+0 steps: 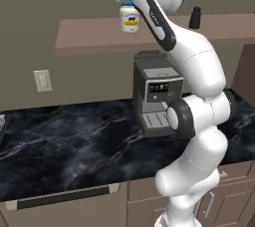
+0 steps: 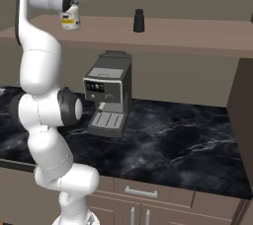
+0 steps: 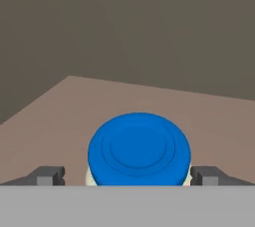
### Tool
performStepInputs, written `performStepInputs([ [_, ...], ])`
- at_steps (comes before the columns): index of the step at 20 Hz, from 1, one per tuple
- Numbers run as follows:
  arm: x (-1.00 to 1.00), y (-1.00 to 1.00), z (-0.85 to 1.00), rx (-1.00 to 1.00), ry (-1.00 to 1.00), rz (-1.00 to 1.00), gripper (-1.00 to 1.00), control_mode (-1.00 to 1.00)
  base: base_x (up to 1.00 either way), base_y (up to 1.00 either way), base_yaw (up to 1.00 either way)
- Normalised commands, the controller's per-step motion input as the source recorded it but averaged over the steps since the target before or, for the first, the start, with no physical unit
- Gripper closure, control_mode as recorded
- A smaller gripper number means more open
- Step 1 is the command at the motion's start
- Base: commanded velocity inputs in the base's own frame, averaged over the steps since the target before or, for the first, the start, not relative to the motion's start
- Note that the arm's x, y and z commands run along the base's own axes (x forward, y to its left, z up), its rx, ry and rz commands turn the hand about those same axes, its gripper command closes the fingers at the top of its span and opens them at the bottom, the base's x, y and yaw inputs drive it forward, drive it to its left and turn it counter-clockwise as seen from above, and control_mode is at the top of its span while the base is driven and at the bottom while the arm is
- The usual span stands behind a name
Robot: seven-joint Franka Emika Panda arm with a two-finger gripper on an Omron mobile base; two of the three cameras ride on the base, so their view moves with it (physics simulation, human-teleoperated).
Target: Move the mayonnaise and shaker from the cabinet to the dining counter.
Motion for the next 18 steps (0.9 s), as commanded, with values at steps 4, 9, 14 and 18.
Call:
performStepInputs([
  [4, 0.15, 0.08, -0.11, 0.00, 0.00, 0.00, -1.00, -1.00, 0.00, 0.00, 0.00],
  [9, 0.21, 0.00, -0.15, 0.00, 0.00, 0.00, -1.00, -1.00, 0.00, 0.00, 0.00],
  [14, 0.21, 0.00, -0.18, 0.00, 0.00, 0.00, -1.00, -1.00, 0.00, 0.00, 0.00],
  [18, 0.05, 0.00, -0.21, 0.00, 0.00, 0.00, -1.00, -1.00, 0.00, 0.00, 0.00],
])
